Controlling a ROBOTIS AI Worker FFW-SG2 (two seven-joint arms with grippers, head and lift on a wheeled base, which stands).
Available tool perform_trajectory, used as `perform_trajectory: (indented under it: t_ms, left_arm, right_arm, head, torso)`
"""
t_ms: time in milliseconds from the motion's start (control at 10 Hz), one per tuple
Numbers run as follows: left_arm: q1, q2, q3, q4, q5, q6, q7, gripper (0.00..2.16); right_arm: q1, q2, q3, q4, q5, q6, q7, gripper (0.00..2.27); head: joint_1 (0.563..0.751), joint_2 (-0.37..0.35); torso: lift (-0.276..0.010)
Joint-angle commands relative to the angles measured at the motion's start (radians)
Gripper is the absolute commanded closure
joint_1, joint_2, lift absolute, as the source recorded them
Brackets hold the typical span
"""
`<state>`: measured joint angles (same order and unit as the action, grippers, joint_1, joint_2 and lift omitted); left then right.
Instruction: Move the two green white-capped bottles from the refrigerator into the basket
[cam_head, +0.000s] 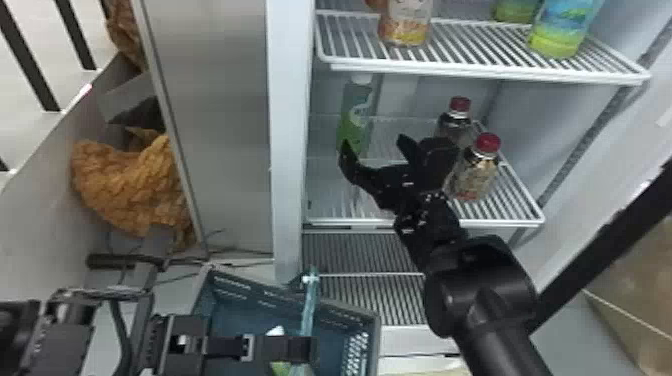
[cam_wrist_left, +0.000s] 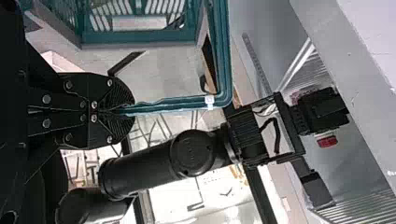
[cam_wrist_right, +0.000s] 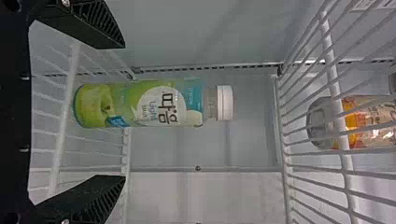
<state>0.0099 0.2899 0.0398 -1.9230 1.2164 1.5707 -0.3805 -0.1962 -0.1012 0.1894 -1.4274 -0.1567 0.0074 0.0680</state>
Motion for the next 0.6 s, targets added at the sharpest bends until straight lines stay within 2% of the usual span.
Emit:
perform_trajectory:
  t_ms: [0, 500]
  left_arm:
    - [-0.003, 0.000, -0.002, 0.000, 0.000, 0.001, 0.002, 1.16]
    - [-0.008, -0.003, -0.006, 0.000, -0.002, 0.001, 0.003, 1.16]
  right_arm:
    - [-0.030, 0.000, 0.014, 0.030, 0.003, -0.003, -0.011, 0.03]
    - [-0.160, 0.000, 0.066, 0.172, 0.011, -0.039, -0.062, 0.02]
  head:
    - [0.695, -0.133]
    - [0.695, -0.120]
  torso:
    - [-0.263]
    - [-0.263]
